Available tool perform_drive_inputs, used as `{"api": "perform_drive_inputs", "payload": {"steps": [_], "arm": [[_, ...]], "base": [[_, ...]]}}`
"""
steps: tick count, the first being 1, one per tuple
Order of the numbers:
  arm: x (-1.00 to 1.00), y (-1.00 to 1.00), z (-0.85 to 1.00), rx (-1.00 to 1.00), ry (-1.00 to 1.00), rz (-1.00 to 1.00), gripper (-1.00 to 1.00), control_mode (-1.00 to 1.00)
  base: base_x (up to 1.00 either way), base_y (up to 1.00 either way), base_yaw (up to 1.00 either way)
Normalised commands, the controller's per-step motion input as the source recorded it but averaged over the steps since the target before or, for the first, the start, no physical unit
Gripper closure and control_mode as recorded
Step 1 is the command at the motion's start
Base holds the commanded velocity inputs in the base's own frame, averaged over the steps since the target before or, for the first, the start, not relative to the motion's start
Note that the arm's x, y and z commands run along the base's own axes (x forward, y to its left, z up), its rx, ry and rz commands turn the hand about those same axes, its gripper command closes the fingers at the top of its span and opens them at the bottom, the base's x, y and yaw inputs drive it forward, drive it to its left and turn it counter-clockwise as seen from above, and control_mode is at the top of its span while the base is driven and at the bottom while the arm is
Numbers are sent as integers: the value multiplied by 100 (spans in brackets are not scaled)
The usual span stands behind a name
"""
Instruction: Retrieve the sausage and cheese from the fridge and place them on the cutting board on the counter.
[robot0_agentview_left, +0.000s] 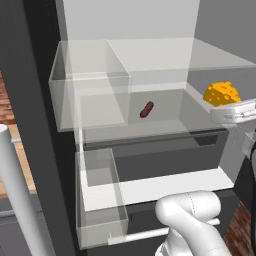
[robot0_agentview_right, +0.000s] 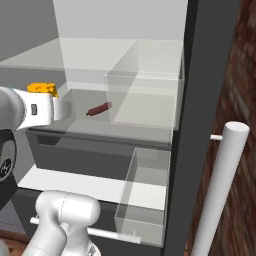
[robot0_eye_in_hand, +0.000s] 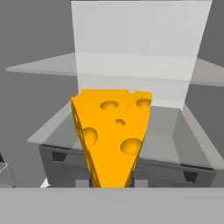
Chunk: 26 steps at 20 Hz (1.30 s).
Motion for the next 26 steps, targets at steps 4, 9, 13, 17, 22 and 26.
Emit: {"api": "perform_drive_inputs", "payload": {"steps": [4,9,13,17,22,26], "arm": [[-90,0,-2,0,12,0,100,-100],[-78,2,-58,0,1,-1,100,-100],[20,8,-26,0,0,0,100,-100],[59,13,-4,0,0,0,100,-100],[8,22,-45,0,-7,0,100,-100],[-3,8,-14,0,-6,0,100,-100]], "base": [[0,0,0],[0,0,0],[0,0,0],[0,0,0],[0,0,0],[0,0,0]]}}
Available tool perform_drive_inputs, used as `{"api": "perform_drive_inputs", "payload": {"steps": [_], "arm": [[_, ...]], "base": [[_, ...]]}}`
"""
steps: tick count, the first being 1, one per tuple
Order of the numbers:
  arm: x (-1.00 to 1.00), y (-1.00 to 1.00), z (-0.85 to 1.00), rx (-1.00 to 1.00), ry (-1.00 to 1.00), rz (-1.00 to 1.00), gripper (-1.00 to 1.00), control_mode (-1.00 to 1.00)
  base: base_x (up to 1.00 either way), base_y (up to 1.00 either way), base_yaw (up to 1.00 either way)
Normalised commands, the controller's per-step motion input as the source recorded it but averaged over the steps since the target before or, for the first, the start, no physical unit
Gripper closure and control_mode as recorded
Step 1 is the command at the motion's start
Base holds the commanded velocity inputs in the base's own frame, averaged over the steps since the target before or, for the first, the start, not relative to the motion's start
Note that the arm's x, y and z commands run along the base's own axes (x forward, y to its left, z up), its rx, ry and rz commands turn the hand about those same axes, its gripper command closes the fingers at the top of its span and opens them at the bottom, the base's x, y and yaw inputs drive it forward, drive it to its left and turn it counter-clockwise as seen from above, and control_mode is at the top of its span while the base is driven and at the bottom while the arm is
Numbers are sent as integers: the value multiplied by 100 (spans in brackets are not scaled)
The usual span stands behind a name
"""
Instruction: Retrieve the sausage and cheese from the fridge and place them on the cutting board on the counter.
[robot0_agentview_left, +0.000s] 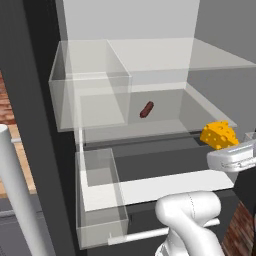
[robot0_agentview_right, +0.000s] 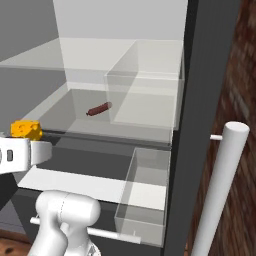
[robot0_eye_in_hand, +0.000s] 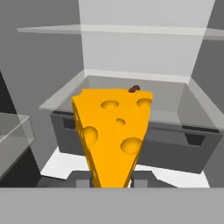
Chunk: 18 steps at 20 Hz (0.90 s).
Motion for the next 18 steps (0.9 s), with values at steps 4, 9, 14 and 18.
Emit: {"api": "perform_drive_inputs", "payload": {"steps": [4,9,14,18], "arm": [[9,0,2,0,6,0,100,-100],[12,0,-1,0,15,0,100,-100],[9,0,-9,0,4,0,100,100],[0,0,0,0,0,0,100,100]], "base": [[0,0,0],[0,0,0],[4,0,0],[2,9,0]]}}
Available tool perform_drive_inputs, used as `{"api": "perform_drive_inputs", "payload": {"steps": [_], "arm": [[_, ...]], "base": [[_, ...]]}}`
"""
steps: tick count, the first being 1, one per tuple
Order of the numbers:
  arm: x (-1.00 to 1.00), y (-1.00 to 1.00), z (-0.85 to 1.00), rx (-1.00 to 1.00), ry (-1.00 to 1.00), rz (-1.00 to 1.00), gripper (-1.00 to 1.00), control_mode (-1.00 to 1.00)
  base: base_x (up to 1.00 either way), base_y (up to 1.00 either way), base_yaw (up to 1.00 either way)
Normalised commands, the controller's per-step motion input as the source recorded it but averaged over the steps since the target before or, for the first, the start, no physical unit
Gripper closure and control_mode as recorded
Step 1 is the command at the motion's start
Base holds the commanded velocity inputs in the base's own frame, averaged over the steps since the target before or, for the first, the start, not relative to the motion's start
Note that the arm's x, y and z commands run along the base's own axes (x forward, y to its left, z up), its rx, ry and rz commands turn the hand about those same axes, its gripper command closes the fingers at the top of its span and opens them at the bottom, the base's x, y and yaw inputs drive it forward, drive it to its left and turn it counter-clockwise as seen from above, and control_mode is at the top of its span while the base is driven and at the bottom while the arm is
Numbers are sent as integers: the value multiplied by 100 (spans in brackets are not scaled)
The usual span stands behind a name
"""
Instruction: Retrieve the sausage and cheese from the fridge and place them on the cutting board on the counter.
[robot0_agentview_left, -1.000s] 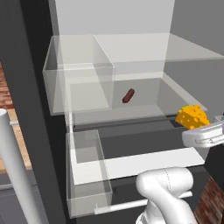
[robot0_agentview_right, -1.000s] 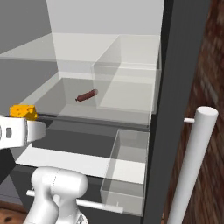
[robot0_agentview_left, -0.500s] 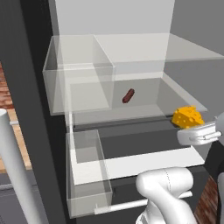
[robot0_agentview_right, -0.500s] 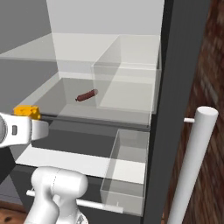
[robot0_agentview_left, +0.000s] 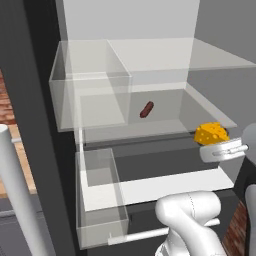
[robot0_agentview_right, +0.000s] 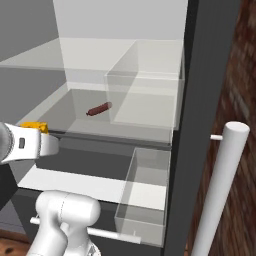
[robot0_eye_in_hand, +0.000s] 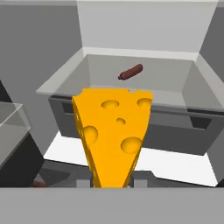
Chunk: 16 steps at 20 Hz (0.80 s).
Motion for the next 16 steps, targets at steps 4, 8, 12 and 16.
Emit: {"api": "perform_drive_inputs", "payload": {"steps": [4,8,12,16], "arm": [[0,0,0,0,0,0,100,100],[0,0,0,0,0,0,100,100],[0,0,0,0,0,0,100,100],[0,0,0,0,0,0,100,100]], "base": [[0,7,0],[-64,0,0],[-100,0,3],[-100,3,33]]}}
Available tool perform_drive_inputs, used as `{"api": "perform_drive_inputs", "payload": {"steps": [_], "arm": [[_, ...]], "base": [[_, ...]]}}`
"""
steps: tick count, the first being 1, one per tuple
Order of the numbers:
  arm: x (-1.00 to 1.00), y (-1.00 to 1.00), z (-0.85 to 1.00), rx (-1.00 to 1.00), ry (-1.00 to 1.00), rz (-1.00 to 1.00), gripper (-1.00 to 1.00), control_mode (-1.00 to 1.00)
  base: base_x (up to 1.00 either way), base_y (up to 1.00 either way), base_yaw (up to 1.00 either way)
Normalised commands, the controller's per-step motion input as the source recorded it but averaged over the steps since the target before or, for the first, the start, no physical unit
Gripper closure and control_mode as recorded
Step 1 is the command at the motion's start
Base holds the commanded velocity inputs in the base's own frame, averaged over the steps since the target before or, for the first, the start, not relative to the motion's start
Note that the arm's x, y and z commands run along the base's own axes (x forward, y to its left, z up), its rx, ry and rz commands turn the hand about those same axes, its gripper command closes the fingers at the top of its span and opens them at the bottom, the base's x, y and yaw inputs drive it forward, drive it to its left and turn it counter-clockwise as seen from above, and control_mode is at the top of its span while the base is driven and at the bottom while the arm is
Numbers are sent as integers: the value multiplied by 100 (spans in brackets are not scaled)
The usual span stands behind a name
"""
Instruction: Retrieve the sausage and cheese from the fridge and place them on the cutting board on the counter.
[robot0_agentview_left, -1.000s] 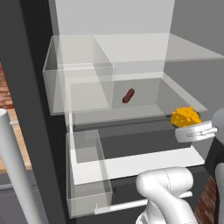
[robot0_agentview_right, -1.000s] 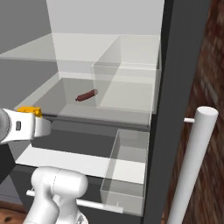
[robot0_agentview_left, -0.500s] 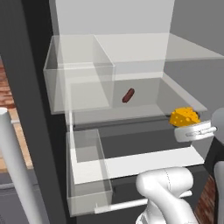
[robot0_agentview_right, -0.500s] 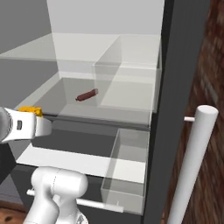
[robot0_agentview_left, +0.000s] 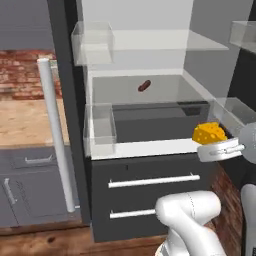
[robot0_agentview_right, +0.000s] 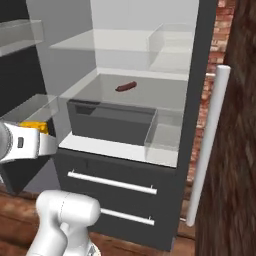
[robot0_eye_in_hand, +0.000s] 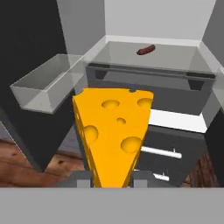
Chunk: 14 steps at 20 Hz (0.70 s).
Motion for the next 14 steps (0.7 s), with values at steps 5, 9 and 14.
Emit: {"api": "perform_drive_inputs", "payload": {"steps": [5,9,14], "arm": [[0,0,0,0,0,0,100,100],[0,0,0,0,0,0,100,100],[0,0,0,0,0,0,100,100]], "base": [[-100,25,75],[-81,45,92],[-58,50,99]]}}
